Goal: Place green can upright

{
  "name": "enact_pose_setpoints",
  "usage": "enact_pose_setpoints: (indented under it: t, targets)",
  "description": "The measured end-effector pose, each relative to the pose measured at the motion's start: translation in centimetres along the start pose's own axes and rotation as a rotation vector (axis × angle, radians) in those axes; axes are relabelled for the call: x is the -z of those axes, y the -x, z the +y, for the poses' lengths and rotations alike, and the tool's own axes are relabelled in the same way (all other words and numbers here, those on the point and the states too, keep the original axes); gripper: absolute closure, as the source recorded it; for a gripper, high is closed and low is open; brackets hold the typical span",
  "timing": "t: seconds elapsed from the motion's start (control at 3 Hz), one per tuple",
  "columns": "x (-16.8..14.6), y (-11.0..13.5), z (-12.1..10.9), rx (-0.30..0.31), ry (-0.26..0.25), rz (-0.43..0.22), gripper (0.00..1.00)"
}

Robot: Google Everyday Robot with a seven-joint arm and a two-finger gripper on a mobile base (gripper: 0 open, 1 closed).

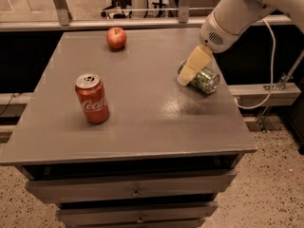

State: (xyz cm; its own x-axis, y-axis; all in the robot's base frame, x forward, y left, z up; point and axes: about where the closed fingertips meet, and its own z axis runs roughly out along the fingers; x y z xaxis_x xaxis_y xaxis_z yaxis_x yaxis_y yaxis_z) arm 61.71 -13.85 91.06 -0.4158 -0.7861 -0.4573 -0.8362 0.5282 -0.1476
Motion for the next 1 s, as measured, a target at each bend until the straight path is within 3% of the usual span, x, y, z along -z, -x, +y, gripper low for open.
enact_pose_setpoints:
  t: [0.33,1.0]
  targets:
    - [-2.4,0.3,-1.8,-0.054,-0.015,0.014,0.0]
    - [-6.2,-2.2,-4.5,-0.165,-0.044,0.136,0.0]
